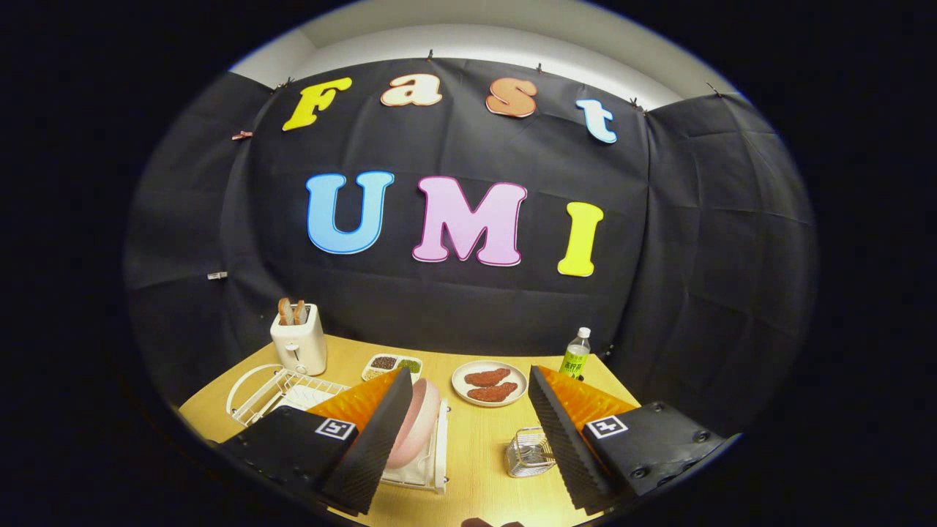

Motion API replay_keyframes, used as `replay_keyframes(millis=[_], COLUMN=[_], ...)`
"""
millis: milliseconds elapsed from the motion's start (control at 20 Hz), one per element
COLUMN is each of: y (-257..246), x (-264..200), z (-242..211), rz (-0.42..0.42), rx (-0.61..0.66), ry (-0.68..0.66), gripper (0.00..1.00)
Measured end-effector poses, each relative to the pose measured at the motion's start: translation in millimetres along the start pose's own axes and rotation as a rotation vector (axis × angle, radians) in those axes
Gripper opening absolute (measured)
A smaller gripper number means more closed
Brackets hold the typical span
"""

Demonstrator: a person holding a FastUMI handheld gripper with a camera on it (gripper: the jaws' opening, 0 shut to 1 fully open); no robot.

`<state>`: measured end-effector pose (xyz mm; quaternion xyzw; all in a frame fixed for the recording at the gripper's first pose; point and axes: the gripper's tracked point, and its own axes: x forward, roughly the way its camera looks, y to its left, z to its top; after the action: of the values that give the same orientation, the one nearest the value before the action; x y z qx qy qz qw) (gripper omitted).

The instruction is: Take the plate from the dish rack, then take the spoon from the basket and place it into the plate.

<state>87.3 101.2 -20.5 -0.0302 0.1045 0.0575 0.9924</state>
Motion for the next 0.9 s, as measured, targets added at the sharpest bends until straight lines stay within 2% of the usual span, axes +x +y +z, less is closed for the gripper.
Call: replay_keyframes(millis=[400, 550, 750, 850, 900], y=[27.1, 33.1, 37.3, 37.6, 42.3], x=[66.7, 84.2, 99.6, 104.5, 104.6], z=[-51.9, -77.1, -107.6, -118.3, -123.7], rz=[-0.019, -0.033, -0.057, -0.077, -0.074], rx=[0.066, 0.087, 0.101, 0.119, 0.139], ry=[0.228, 0.304, 0.390, 0.420, 0.447], gripper=[0.96, 0.83, 0.72, 0.55, 0.49])
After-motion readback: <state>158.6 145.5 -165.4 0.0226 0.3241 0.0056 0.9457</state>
